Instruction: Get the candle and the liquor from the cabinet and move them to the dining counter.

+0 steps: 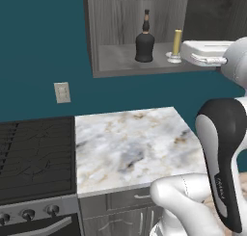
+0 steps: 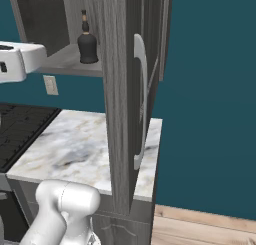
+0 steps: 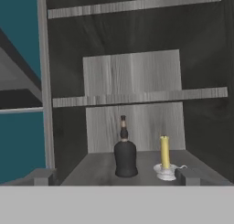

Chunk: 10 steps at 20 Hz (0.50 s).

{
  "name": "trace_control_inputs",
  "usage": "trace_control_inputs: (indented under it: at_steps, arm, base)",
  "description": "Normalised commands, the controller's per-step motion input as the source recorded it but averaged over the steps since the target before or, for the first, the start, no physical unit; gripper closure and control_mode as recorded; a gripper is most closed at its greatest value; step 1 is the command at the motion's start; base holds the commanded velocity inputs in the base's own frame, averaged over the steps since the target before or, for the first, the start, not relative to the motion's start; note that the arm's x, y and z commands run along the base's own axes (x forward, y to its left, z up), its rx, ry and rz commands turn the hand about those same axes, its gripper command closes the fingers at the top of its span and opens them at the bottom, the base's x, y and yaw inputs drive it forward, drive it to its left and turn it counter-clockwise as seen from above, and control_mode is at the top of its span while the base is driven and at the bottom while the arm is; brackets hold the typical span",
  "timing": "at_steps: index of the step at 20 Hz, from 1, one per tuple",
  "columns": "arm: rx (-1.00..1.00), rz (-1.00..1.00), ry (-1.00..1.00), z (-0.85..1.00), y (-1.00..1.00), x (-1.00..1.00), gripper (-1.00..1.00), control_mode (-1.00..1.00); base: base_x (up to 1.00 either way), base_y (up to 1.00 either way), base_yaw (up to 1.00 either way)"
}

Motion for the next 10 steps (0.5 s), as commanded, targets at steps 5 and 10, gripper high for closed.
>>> trace_control_inputs:
  at_steps: [5, 10]
  arm:
    - [0.00, 0.00, 0.08, 0.07, 0.00, 0.26, -1.00, -1.00]
    - [0.00, 0.00, 0.00, -0.04, 0.00, 0.41, -1.00, -1.00]
  base:
    - [0.00, 0.00, 0.00]
    - [0.00, 0.00, 0.00]
